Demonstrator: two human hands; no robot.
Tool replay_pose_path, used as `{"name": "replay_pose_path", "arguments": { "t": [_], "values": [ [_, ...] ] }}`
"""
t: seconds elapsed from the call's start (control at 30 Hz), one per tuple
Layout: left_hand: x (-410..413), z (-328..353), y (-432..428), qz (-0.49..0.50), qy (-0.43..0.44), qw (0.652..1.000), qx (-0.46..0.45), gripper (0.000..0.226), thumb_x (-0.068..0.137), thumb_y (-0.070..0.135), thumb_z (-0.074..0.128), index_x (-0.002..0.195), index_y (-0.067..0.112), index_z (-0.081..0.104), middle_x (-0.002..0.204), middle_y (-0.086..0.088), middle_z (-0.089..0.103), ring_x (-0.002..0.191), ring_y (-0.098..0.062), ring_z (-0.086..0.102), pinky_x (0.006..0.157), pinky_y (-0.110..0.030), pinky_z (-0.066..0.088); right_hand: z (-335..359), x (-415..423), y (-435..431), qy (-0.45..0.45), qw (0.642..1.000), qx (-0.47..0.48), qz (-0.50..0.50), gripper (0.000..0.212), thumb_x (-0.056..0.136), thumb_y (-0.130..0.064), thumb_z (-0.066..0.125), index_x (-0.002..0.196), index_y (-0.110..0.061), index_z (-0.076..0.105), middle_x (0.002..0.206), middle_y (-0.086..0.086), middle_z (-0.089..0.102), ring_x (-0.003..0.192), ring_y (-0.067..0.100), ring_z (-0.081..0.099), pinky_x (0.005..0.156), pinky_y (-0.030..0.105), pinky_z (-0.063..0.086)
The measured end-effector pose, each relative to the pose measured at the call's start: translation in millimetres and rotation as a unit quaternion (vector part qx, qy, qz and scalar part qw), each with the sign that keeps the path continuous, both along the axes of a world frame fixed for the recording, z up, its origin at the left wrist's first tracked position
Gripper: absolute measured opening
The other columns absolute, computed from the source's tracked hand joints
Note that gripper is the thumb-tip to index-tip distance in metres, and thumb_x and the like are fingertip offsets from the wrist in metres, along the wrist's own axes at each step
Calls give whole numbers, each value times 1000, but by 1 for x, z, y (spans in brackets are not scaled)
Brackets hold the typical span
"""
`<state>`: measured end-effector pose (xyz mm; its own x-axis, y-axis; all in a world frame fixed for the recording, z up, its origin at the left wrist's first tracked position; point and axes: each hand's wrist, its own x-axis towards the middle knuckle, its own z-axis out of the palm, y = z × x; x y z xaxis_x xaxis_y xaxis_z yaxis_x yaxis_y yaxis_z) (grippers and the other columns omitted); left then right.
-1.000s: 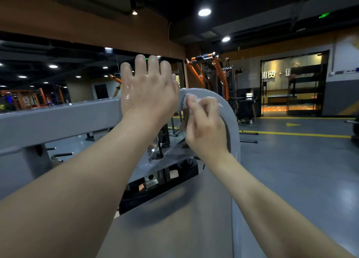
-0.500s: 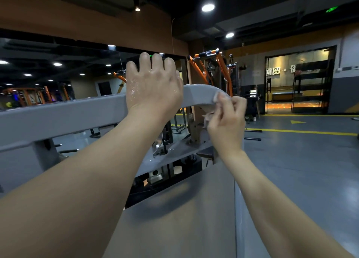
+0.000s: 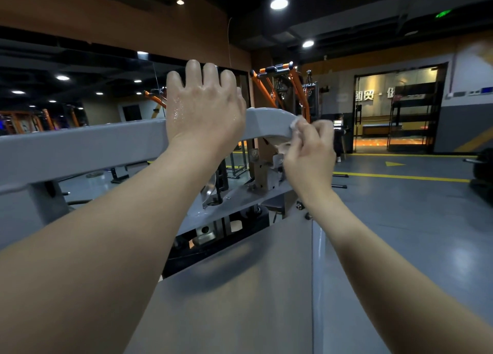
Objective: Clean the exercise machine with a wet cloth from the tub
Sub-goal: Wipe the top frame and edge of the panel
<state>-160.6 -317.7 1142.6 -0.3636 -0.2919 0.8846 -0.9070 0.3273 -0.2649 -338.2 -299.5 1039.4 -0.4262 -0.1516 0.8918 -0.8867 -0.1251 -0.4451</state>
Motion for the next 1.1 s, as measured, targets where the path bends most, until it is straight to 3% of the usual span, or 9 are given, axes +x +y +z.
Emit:
{"name": "replay_pose_path", "arguments": {
  "t": [0.1,0.3,0.43,0.57,0.63,0.8,0.93,1.0,1.1],
  "values": [
    [1,-1,0,0,2,1000,1,40,106,34,31,113,5,57,115,-20,59,112,-41,50,92,-55,40,1,1,-4,72,997,-17,21,21,100,-9,55,120,-7,64,113,11,48,82,6,44,63,4,37],
    [0,0,1,0,3,1000,6,39,105,34,31,113,6,58,114,-19,59,113,-40,50,91,-55,40,-12,5,-4,-87,996,-23,-1,18,101,-8,53,114,-7,66,110,9,47,72,-3,43,60,1,38],
    [0,0,1,0,5,1000,6,39,105,34,31,114,6,57,115,-19,59,115,-40,50,93,-55,40,-5,5,-6,61,998,-18,0,17,99,-6,55,115,-6,62,111,13,48,81,11,47,63,9,39],
    [0,1,3,0,0,1000,9,40,105,34,30,115,6,57,116,-18,59,116,-39,49,93,-55,39,-29,-14,-1,-70,997,2,-23,18,102,-9,51,115,-7,63,111,8,45,73,7,45,64,25,52],
    [0,1,2,3,0,1000,9,39,106,34,30,114,6,57,115,-18,59,115,-39,49,93,-55,39,-21,-7,0,-90,996,9,-10,15,102,-9,52,112,-10,62,112,6,43,73,0,44,64,16,49],
    [0,0,3,3,6,1000,11,39,105,33,31,112,7,58,114,-18,60,116,-39,50,94,-55,39,4,15,-5,77,996,-40,26,19,99,-6,55,117,-5,62,111,11,47,83,5,42,62,4,39],
    [1,1,4,5,3,1000,16,40,105,34,31,115,7,59,118,-18,60,118,-39,49,95,-54,38,-33,-7,-6,-54,998,-19,-16,19,99,-5,54,116,-3,63,109,11,46,76,7,43,62,7,33],
    [1,1,2,6,-2,1000,10,40,105,34,31,116,7,59,118,-18,60,118,-39,49,95,-54,39,-33,-4,-5,-105,994,-2,-14,18,101,-8,53,116,-6,62,109,4,41,73,1,43,58,6,37],
    [0,0,1,7,-2,1000,10,40,105,35,32,116,7,59,118,-18,60,118,-39,49,96,-54,39,-4,18,-1,-26,999,-26,26,14,100,-8,55,113,-10,60,111,2,40,77,2,46,63,2,42]
  ]
}}
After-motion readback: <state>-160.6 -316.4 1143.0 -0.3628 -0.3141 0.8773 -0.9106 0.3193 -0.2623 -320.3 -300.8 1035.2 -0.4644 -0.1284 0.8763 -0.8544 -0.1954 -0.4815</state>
